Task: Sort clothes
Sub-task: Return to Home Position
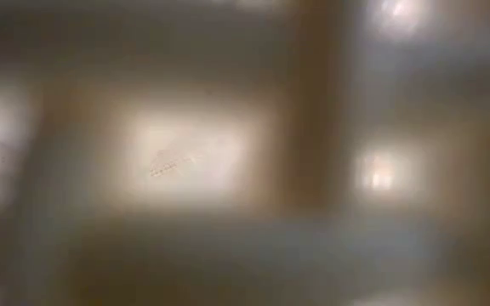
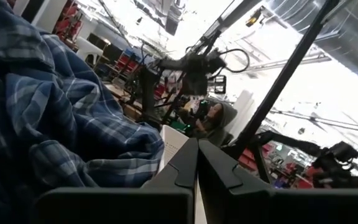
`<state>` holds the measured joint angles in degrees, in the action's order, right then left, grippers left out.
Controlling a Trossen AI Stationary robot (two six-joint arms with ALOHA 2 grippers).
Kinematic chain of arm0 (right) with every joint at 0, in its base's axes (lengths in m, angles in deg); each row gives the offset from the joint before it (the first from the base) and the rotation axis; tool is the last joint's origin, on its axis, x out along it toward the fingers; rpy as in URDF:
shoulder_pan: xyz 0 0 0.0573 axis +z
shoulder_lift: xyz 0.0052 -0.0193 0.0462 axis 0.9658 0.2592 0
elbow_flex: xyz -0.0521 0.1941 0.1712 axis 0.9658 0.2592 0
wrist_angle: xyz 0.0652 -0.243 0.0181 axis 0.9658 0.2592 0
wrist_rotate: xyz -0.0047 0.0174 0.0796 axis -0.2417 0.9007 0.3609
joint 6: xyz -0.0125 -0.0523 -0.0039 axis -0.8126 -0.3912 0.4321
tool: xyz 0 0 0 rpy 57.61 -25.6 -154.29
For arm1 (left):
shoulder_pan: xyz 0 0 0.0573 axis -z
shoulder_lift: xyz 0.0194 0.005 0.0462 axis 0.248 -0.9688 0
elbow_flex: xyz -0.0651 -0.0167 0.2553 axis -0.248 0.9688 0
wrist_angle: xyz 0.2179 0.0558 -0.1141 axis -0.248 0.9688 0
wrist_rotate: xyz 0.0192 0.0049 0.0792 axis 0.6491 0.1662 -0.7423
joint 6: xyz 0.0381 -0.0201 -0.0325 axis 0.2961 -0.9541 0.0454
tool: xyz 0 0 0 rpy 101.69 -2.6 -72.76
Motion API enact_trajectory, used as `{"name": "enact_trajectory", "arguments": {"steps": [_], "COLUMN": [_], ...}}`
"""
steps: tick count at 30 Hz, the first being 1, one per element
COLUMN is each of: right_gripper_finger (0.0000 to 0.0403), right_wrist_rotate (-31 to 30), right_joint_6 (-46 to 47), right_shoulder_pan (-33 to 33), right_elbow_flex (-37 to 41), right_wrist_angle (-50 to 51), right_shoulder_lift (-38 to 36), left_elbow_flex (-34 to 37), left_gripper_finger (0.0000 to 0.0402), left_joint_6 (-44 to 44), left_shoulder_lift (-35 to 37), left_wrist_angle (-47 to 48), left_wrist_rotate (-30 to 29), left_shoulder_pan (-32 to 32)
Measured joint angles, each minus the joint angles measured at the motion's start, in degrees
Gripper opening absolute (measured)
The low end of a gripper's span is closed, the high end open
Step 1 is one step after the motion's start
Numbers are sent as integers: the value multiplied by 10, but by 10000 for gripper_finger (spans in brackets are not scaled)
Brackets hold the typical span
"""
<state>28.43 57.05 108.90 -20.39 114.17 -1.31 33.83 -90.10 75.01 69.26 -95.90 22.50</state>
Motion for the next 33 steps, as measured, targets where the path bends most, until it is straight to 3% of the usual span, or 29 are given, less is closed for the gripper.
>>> {"name": "enact_trajectory", "arguments": {"steps": [3,6,9,13,17,26,29,33], "right_gripper_finger": [0,0,0,0,0,0,0,0], "right_wrist_rotate": [22,104,191,273,331,311,291,276], "right_joint_6": [-86,-148,-170,-184,-229,-273,-260,-184], "right_shoulder_pan": [-33,-103,-185,-262,-286,-285,-285,-286], "right_elbow_flex": [152,281,362,409,433,488,506,506], "right_wrist_angle": [-267,-514,-646,-690,-709,-720,-728,-654], "right_shoulder_lift": [-54,-75,-74,-74,-74,-74,-74,-71], "left_elbow_flex": [0,0,1,1,0,0,0,0], "left_gripper_finger": [0,0,0,0,0,0,0,0], "left_joint_6": [23,49,67,67,66,66,66,66], "left_shoulder_lift": [0,0,0,0,0,0,0,0], "left_wrist_angle": [-1,-1,-1,-1,-1,-1,-1,-1], "left_wrist_rotate": [0,0,1,1,1,1,0,0], "left_shoulder_pan": [0,0,0,0,0,0,0,0]}}
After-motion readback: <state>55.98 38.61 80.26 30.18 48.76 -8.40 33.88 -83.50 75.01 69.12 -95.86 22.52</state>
